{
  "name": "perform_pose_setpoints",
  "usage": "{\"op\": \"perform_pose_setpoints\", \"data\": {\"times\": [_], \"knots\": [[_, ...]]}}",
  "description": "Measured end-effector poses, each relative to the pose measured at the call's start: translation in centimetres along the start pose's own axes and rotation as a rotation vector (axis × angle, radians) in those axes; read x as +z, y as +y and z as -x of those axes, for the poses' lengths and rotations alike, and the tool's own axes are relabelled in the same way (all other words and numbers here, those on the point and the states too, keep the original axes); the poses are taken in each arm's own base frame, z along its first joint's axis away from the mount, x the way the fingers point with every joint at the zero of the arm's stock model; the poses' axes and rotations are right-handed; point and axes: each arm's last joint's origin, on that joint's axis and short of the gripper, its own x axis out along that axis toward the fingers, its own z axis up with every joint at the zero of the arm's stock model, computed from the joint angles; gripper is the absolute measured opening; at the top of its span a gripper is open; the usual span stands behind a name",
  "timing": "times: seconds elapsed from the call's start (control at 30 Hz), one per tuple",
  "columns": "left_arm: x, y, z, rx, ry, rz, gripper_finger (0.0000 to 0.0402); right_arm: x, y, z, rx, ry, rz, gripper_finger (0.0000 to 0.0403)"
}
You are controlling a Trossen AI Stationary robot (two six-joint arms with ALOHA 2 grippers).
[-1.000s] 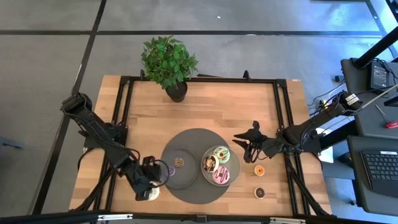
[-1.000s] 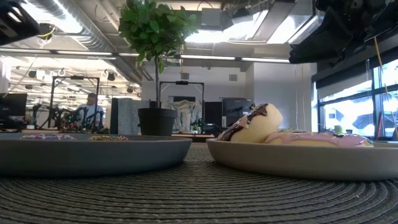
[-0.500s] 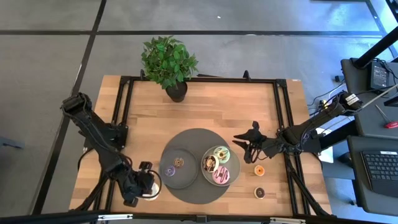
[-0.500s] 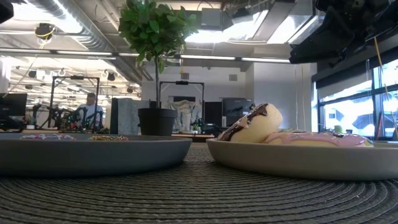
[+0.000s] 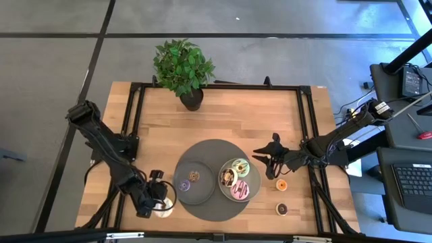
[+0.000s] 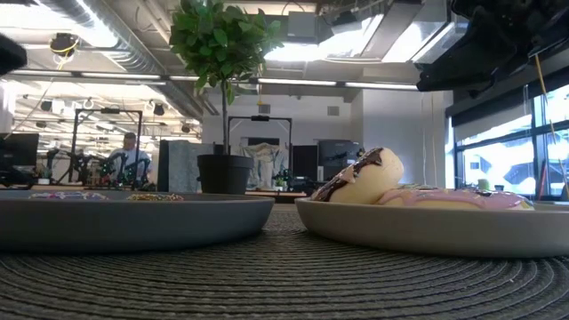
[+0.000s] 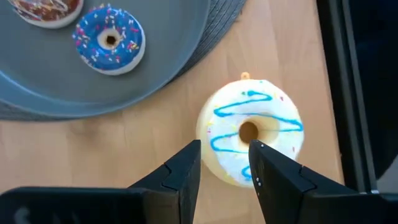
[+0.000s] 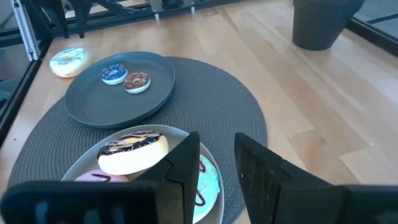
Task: Pick & Place donuts
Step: Put the white donut on the light gray plate
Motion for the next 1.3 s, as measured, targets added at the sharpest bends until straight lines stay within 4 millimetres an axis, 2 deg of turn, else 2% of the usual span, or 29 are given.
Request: {"op": "perform_pose_setpoints", "data": {"times": [0.23,0.67,0.93,1.07,1.3], "knots": [[-0.4,0.1,-1.3,-0.048,-0.045,0.031,0.0129,0.0,0.0,0.0,-0.001,0.000,0.014,0.0103],[-1.3,-0.1,-5.0,0.031,0.043,0.032,0.0128,0.1,-0.2,0.0,-0.072,-0.037,0.015,0.0103],[-0.7,-0.7,-5.2,-0.022,-0.025,0.165,0.0134,0.2,-0.1,0.0,-0.067,-0.048,0.003,0.0103],[-0.5,-0.8,-5.2,-0.042,-0.043,0.170,0.0132,0.2,-0.1,0.0,-0.067,-0.048,0.003,0.0103],[-0.5,-0.9,-5.2,-0.053,-0.028,0.159,0.0099,0.2,-0.1,0.0,-0.067,-0.048,0.003,0.0103]]}}
